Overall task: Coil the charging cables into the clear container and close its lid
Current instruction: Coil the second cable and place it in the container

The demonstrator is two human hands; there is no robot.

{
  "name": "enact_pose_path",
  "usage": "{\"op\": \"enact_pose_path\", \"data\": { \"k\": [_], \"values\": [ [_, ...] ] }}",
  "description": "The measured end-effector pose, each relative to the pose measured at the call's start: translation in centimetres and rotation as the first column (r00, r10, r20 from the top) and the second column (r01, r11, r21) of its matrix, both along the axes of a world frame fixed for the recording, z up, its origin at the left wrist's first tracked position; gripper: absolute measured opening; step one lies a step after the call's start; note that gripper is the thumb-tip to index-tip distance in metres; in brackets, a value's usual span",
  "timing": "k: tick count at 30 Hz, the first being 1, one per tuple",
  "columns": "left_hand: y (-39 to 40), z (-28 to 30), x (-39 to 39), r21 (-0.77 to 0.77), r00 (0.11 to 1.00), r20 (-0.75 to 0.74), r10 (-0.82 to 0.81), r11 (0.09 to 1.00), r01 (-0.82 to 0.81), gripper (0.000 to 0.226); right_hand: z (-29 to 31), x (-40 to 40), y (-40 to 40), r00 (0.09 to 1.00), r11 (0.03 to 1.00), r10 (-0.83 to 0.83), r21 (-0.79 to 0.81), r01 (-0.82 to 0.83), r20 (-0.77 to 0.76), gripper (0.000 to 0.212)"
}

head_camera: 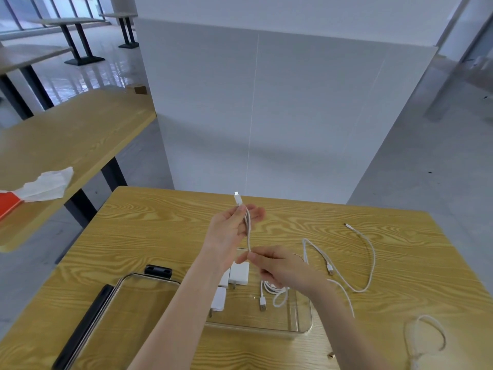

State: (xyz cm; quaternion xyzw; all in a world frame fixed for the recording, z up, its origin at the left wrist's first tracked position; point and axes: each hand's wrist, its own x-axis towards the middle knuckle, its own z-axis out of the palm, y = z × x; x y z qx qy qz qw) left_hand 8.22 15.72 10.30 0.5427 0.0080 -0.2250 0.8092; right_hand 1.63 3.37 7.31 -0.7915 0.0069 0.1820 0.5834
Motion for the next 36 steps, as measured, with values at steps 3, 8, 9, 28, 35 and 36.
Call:
{"op": "enact_pose_path", "data": {
  "k": [3, 8, 9, 28, 35, 36],
  "values": [
    [0.2, 0.5, -0.2, -0.027, 0.999, 0.009, -0.041, 0.999, 0.041, 0.025, -0.4, 0.3, -0.5, 0.999, 0.999, -0.04, 0.011, 0.04, -0.023, 0.033],
    [0.8, 1.8, -0.6, -0.04, 0.982, 0.115, -0.149, 0.987, 0.154, 0.024, -1.2, 0.6, -2.0, 0.988, 0.983, -0.101, 0.14, 0.118, -0.117, 0.045],
    [0.7, 2.0, -0.8, 0.021, 0.968, 0.18, -0.175, 0.984, 0.174, 0.024, -1.3, 0.8, -2.2, 0.981, 0.976, -0.134, 0.154, 0.156, -0.144, 0.046],
    [0.4, 0.4, -0.8, -0.051, 0.978, 0.083, -0.192, 0.979, 0.197, 0.024, -1.8, 1.8, -2.6, 0.971, 0.984, -0.155, 0.056, 0.168, -0.182, 0.04],
    [0.5, 0.4, -1.5, 0.261, 0.91, 0.051, -0.411, 0.885, 0.385, 0.024, 1.4, 3.5, -3.7, 0.982, 0.964, -0.18, -0.207, 0.164, -0.062, 0.025],
    [0.3, 0.5, -1.6, 0.318, 0.892, 0.058, -0.448, 0.855, 0.409, 0.024, 2.1, 3.8, -3.6, 0.983, 0.953, -0.179, -0.254, 0.165, -0.036, 0.022]
  ]
}}
